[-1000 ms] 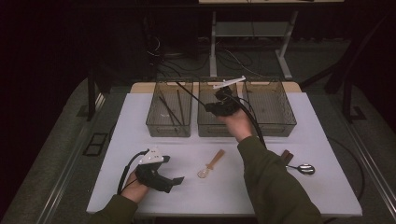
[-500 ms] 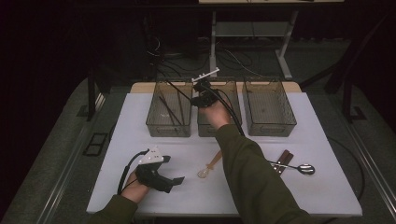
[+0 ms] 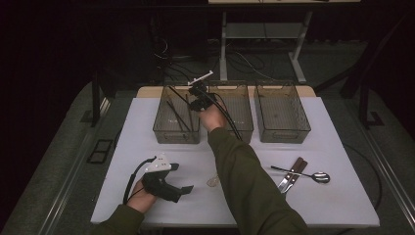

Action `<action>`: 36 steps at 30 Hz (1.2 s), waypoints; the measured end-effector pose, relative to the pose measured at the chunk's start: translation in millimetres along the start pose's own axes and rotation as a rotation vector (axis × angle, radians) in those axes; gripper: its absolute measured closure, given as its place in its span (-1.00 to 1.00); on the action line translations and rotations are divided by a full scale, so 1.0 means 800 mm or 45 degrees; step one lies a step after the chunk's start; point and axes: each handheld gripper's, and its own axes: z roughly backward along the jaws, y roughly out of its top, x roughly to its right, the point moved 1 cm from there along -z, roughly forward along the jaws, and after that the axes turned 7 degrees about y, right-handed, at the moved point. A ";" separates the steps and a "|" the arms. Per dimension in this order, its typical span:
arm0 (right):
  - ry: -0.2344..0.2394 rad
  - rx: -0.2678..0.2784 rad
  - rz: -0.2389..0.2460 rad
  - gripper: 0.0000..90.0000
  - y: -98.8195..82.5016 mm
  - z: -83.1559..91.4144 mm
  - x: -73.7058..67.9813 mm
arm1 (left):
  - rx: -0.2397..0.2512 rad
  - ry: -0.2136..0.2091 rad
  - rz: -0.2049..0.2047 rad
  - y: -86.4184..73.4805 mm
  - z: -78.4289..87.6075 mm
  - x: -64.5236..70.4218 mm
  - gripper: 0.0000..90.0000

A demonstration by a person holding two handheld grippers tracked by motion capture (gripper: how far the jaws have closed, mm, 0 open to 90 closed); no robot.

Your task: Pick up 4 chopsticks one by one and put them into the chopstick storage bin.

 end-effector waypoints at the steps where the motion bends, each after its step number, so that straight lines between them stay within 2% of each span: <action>1: -0.006 0.020 0.011 0.73 0.000 -0.002 -0.003 | 0.000 -0.001 -0.001 0.000 0.000 0.000 -0.94; 2: -0.006 0.020 0.011 0.73 0.000 -0.002 -0.003 | 0.000 -0.001 -0.001 0.000 0.000 0.000 -0.94; 3: -0.005 0.046 0.021 0.47 0.001 0.000 -0.005 | 0.001 -0.002 0.001 0.000 0.000 0.000 -0.94; 4: -0.005 0.046 0.021 0.47 0.001 0.000 -0.005 | 0.002 -0.002 0.002 0.000 0.000 0.000 -0.94; 5: 0.009 0.051 0.031 0.29 0.001 0.004 -0.005 | 0.003 -0.001 0.004 0.000 0.000 0.000 -0.94; 8: 0.003 0.058 0.058 0.18 0.000 0.010 -0.005 | -0.004 0.000 -0.008 0.000 0.000 0.000 -0.94; 9: 0.030 0.067 0.058 0.08 -0.002 0.017 -0.003 | -0.007 0.000 -0.004 0.000 0.000 0.000 -0.94; 12: 0.049 0.063 0.055 -0.01 -0.006 0.024 0.000 | -0.010 0.001 -0.004 0.000 0.000 0.001 -0.94; 13: 0.062 0.086 0.055 -0.05 -0.010 0.032 0.003 | -0.013 0.001 -0.009 0.000 0.000 0.000 -0.94; 18: 0.109 0.109 0.056 -0.16 -0.022 0.047 0.010 | -0.013 0.002 -0.003 0.000 0.000 0.001 -0.94; 19: 0.136 0.105 0.084 -0.20 -0.028 0.054 0.013 | -0.012 0.004 -0.004 0.000 0.000 0.000 -0.94; 20: 0.136 0.105 0.084 -0.20 -0.028 0.054 0.013 | -0.012 0.004 -0.004 0.000 0.000 0.000 -0.94; 21: 0.148 0.101 0.118 -0.26 -0.035 0.061 0.015 | -0.012 0.005 -0.004 0.000 0.000 0.000 -0.94; 24: 0.171 0.108 0.132 -0.28 -0.043 0.068 0.018 | -0.017 0.007 -0.006 0.000 0.000 0.000 -0.94; 29: 0.209 0.151 0.169 -0.29 -0.065 0.092 0.030 | -0.009 0.010 -0.003 -0.001 -0.001 0.000 -0.94; 34: 0.222 0.169 0.178 -0.30 -0.080 0.106 0.039 | -0.014 0.010 -0.003 -0.001 -0.001 0.000 -0.94; 35: 0.246 0.186 0.172 -0.30 -0.087 0.113 0.044 | -0.019 0.010 0.008 -0.001 -0.001 0.001 -0.94; 36: 0.246 0.186 0.172 -0.30 -0.087 0.113 0.044 | -0.019 0.010 0.008 -0.001 -0.001 0.001 -0.94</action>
